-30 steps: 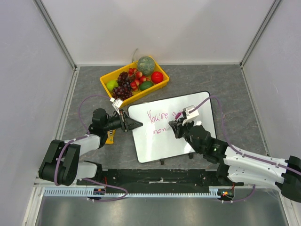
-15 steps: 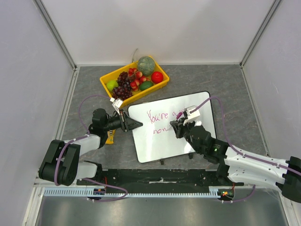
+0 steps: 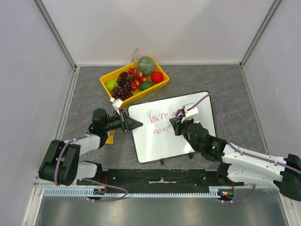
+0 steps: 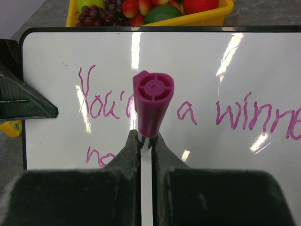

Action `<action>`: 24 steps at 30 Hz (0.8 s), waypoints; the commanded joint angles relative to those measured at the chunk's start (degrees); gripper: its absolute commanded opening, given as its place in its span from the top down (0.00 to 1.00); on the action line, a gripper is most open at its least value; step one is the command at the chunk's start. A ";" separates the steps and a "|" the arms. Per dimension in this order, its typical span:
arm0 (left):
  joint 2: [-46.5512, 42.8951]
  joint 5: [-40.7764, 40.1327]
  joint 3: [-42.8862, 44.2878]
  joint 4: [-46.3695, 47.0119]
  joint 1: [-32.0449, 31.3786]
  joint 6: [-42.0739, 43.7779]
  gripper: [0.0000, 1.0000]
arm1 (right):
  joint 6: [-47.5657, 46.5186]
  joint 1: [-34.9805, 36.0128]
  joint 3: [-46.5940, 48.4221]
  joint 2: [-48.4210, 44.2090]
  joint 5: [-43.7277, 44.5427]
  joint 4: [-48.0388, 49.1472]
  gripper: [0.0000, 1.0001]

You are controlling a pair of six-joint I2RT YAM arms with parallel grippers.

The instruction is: Write a sentence on the whiteboard

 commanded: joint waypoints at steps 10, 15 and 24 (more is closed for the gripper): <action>1.28 -2.34 -0.60 -3.76 -1.58 10.70 0.98 | -1.99 -0.82 0.33 -4.24 -3.20 2.58 1.00; 1.28 -2.34 -0.60 -3.76 -1.66 10.70 0.98 | -2.78 -0.91 -1.70 -9.26 -4.52 4.79 1.00; 1.20 -2.35 -0.60 -3.76 -1.66 10.70 0.98 | -2.96 -1.34 -1.17 -9.09 -3.47 0.66 1.00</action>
